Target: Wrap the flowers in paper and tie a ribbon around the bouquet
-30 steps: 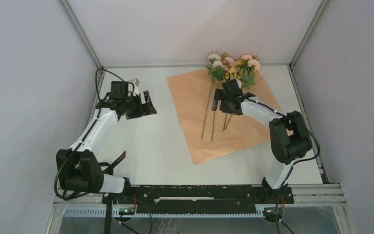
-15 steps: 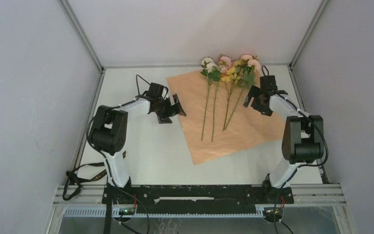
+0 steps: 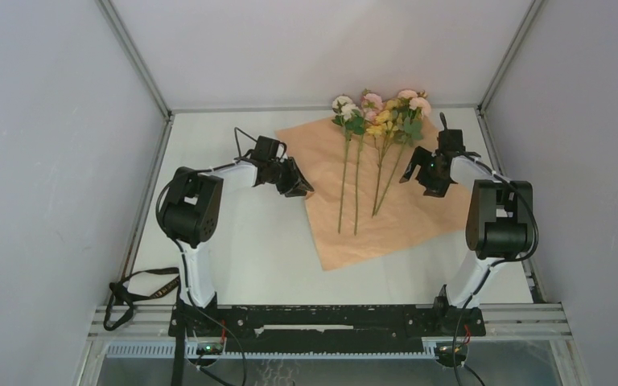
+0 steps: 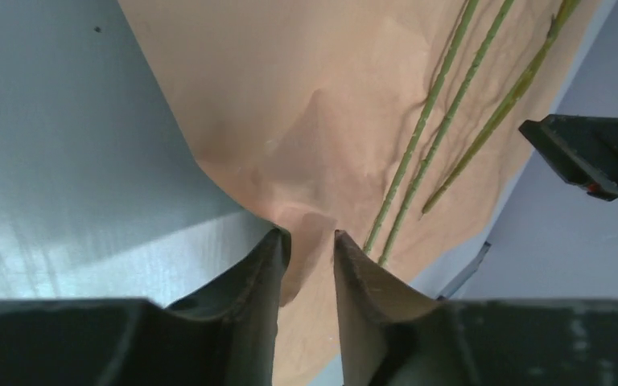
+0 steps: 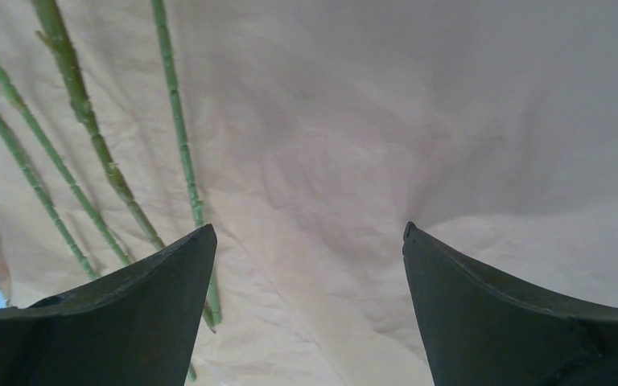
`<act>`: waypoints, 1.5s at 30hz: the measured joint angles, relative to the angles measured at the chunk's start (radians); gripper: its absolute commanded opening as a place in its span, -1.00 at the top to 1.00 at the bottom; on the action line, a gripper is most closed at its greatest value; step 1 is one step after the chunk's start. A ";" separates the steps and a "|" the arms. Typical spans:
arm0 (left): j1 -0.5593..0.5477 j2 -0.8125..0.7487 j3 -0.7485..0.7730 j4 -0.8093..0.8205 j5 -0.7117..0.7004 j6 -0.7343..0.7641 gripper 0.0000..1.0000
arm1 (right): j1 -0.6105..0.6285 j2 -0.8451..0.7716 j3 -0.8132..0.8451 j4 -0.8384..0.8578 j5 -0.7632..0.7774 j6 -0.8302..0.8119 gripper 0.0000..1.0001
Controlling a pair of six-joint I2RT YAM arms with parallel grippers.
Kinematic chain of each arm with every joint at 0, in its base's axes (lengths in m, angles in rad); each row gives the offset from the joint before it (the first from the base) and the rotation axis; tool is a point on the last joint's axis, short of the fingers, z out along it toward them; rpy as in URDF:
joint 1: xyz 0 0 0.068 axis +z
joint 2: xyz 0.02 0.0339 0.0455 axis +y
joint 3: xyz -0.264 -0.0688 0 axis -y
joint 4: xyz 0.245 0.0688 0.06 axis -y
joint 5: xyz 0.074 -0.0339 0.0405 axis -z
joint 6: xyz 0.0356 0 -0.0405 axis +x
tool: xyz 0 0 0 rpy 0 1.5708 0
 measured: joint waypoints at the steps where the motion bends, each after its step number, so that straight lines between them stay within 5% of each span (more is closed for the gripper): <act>1: 0.000 0.000 -0.002 0.008 0.007 -0.009 0.77 | -0.001 0.000 0.000 0.004 -0.010 0.002 -0.88; 3: 0.000 0.000 -0.004 0.019 0.020 -0.020 0.99 | -0.002 0.005 0.000 0.019 -0.035 0.006 -0.87; 13: 0.000 -0.067 -0.131 0.015 0.026 -0.026 1.00 | 0.024 0.100 0.075 0.063 -0.113 0.014 -0.79; 19: -0.002 -0.260 -0.368 -0.160 0.008 0.008 1.00 | 0.177 0.103 0.077 0.060 -0.102 0.013 -0.80; 25: -0.015 -0.350 -0.450 -0.326 -0.016 0.071 0.97 | 0.307 0.084 0.061 0.029 -0.039 0.014 -0.79; 32: 0.008 -0.348 -0.305 -0.320 -0.030 0.106 0.47 | 0.374 -0.064 0.035 -0.069 0.185 -0.009 -0.71; 36: 0.067 -0.348 -0.286 -0.254 -0.035 0.073 0.04 | 0.590 -0.112 0.057 -0.022 0.275 -0.077 -0.70; 40: 0.144 -0.349 -0.286 -0.246 -0.054 0.047 -0.30 | 0.831 0.065 0.245 -0.021 0.410 -0.135 -0.70; 45: 0.241 -0.373 -0.285 -0.247 -0.073 0.039 -0.37 | 0.968 0.248 0.389 -0.035 0.550 -0.183 -0.69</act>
